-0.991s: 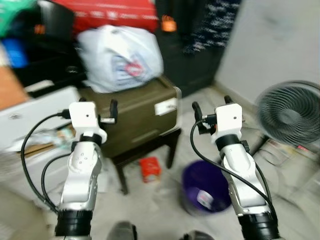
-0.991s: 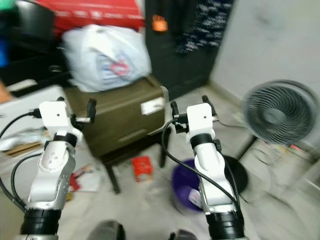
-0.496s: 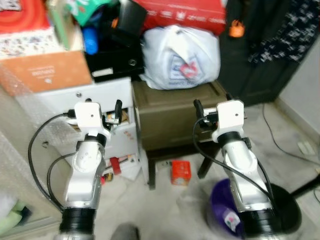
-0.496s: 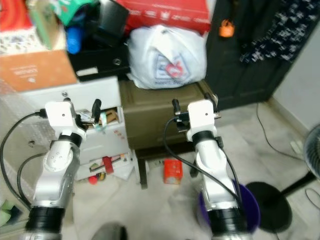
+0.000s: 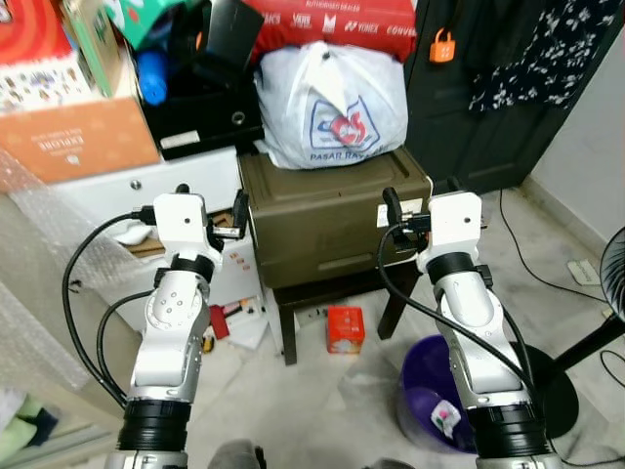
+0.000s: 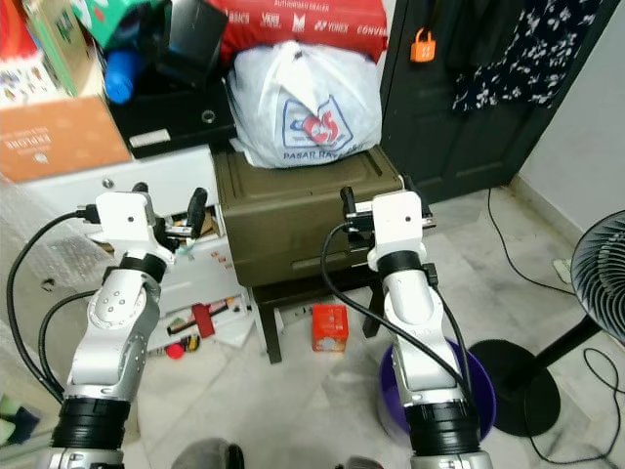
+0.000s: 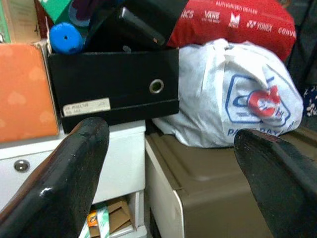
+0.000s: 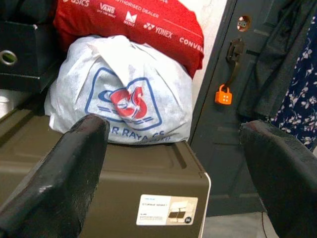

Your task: Clean up the room

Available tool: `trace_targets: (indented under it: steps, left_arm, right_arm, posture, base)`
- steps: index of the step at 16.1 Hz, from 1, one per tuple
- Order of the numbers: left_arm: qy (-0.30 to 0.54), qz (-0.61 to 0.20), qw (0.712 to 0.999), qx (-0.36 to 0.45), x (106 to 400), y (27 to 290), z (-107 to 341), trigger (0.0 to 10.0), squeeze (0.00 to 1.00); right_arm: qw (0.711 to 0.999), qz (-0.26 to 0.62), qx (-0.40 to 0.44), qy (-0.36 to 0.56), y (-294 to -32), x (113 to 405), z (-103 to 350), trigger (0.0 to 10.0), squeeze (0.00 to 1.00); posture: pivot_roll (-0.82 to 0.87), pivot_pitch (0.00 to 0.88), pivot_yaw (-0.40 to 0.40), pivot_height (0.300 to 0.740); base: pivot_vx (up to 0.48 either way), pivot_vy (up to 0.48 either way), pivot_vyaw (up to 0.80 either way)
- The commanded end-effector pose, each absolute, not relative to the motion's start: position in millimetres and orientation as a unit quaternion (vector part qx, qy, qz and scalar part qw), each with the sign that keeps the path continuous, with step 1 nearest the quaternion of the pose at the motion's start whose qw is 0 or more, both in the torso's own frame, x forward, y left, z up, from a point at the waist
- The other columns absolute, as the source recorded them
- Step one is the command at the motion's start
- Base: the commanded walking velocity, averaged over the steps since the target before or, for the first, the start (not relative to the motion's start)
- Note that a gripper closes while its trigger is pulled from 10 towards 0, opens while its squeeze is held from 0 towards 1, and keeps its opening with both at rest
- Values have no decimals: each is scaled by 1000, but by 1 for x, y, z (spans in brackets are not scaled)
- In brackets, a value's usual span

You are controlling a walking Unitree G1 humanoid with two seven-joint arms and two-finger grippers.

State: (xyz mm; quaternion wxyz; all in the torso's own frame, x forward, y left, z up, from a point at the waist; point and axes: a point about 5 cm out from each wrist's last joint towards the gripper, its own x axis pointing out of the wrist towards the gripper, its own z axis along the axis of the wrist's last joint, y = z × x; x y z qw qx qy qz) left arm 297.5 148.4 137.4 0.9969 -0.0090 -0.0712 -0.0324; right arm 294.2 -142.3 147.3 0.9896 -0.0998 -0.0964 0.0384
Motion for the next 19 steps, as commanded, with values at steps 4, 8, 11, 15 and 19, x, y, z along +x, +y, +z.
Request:
trace_targets:
  steps: [4, 8, 11, 15, 19]
  left_arm:
    - [-76, -38, 996, -6, 299, 149, 140, 10000, 0]
    - [-76, -39, 996, -8, 299, 149, 140, 10000, 0]
    - [-76, -41, 996, -8, 298, 149, 140, 10000, 0]
    - [-74, -43, 996, -9, 299, 148, 138, 10000, 0]
    - [-70, -32, 997, -12, 298, 150, 137, 10000, 0]
  right_arm:
    - [990, 40, -93, -97, -142, 296, 148, 10000, 0]
    - [990, 41, -93, -97, -142, 296, 148, 10000, 0]
    - [990, 43, -95, -99, -141, 296, 148, 10000, 0]
    - [989, 46, -98, -99, -141, 297, 148, 10000, 0]
    - [989, 48, -100, -99, -141, 296, 147, 10000, 0]
  posture:
    - [-31, 0, -6, 740]
    - [-29, 0, -7, 740]
    - [-29, 0, -7, 740]
    - [-28, 0, -10, 740]
    - [-27, 0, -11, 740]
  base:
    - [298, 0, 0]
    - [309, 0, 0]
    - [308, 0, 0]
    - [308, 0, 0]
    - [141, 0, 0]
